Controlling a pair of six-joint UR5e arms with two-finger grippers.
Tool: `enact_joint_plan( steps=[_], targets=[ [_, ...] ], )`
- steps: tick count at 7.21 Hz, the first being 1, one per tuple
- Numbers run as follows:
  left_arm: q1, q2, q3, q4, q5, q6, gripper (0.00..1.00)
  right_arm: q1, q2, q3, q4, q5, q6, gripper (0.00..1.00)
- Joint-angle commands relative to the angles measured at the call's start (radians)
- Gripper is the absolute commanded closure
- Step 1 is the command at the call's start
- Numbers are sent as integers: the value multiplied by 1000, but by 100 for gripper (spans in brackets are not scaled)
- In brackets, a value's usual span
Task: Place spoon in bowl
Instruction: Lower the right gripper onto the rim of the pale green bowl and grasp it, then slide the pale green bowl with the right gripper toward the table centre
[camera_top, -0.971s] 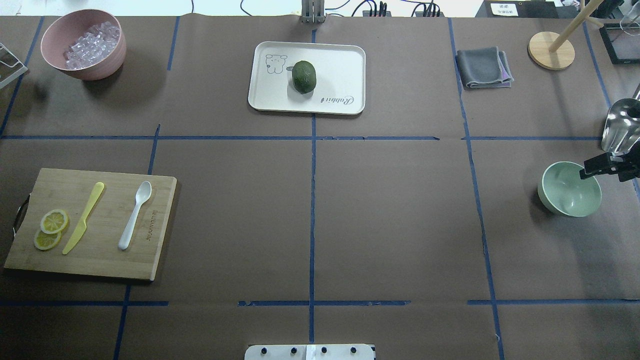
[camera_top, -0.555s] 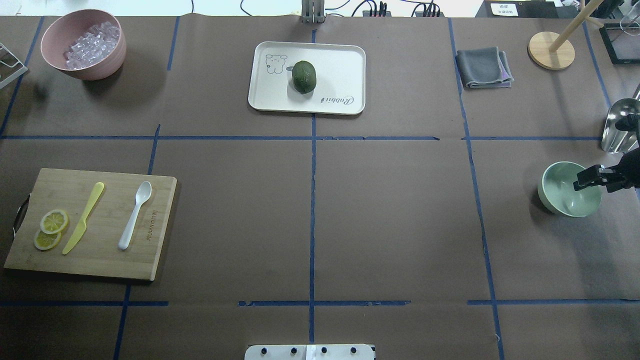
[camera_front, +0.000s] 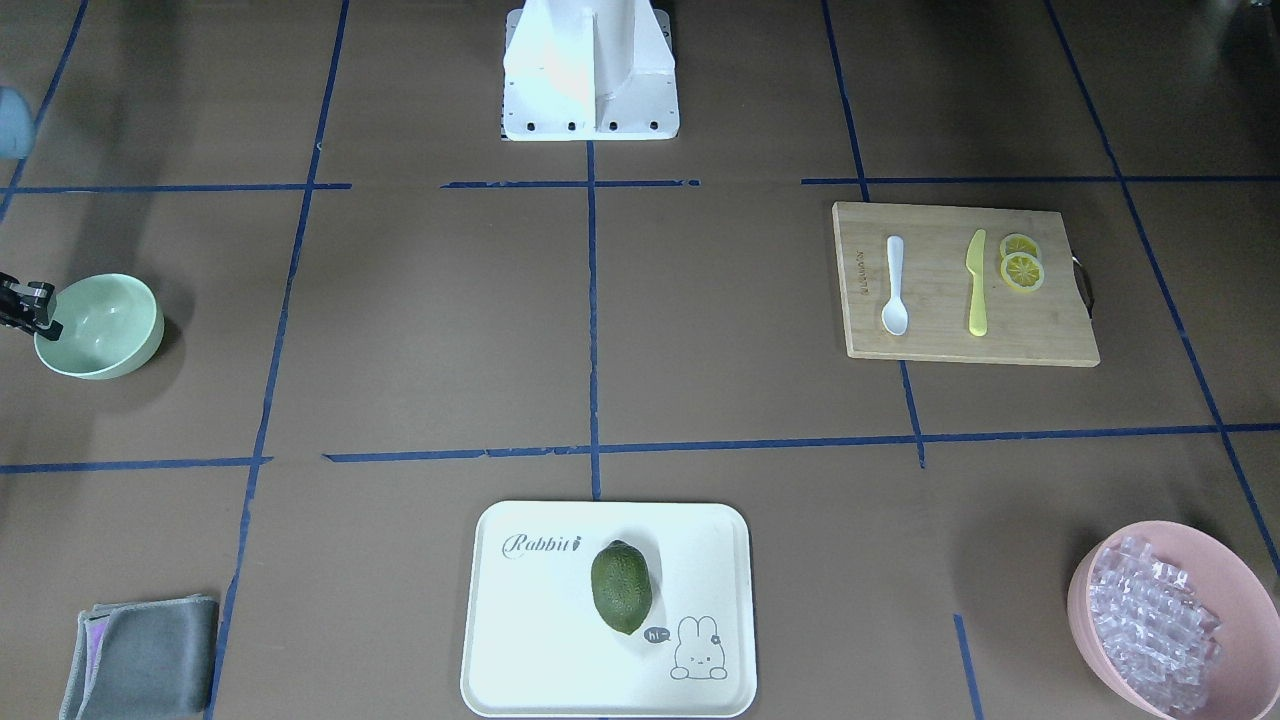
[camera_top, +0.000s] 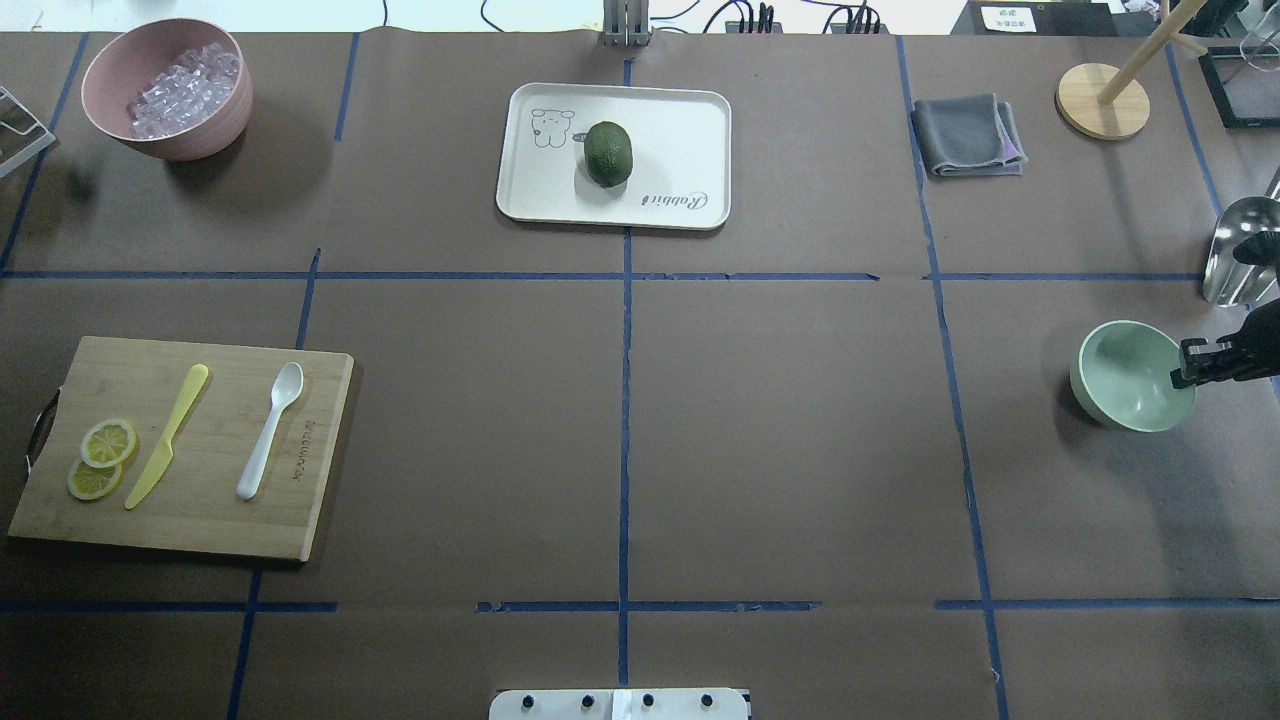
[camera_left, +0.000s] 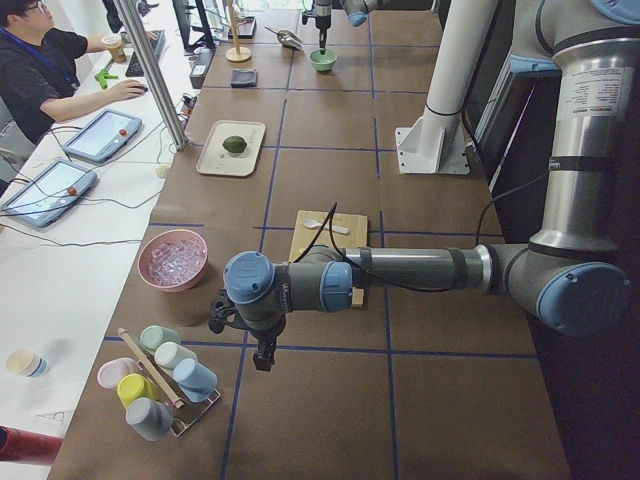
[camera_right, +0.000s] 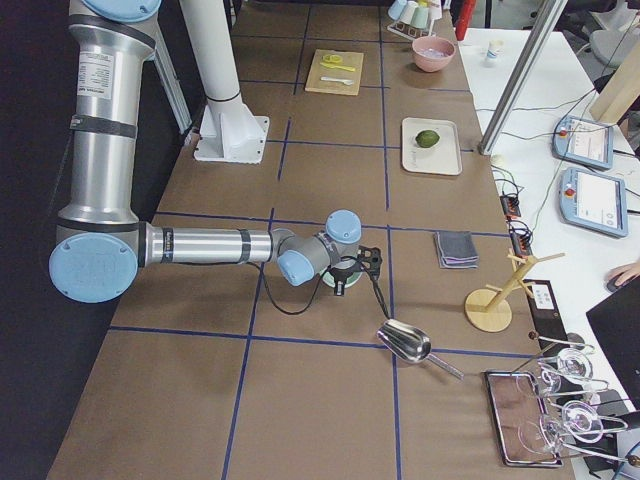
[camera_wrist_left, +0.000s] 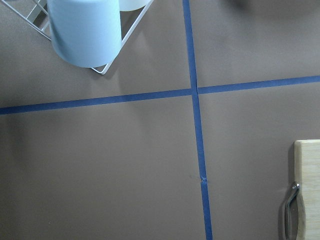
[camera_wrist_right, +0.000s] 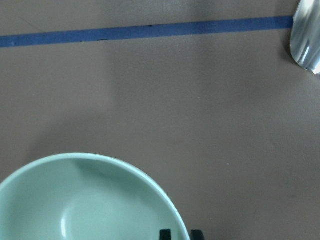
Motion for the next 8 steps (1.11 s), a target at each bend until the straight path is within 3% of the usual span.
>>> enact_joint_plan(
  steps=[1,2,3,4,5,6,7,8],
  targets=[
    [0,0,-2,0,-2,-5,0,61,6,79,-6,111,25,100],
    [0,0,-5,0,-2,-8,0,72,55,150,-13,183,185,100],
    [0,0,-5,0,-2,-8,0,40,154,173,-13,181,380,100],
    [0,0,-5,-6,-2,-6,0,-71,257,175,-13,134,547,100],
    [0,1,-5,-14,-2,-6,0,-225,351,169,-18,-20,666,100],
    [0,1,-4,-15,-2,-6,0,-356,470,155,-115,-155,740,100],
    [0,1,-4,-14,-2,-6,0,-438,616,153,-346,-258,750,100],
    [0,1,-4,-14,-2,-6,0,-495,688,143,-424,-314,753,100]
  ],
)
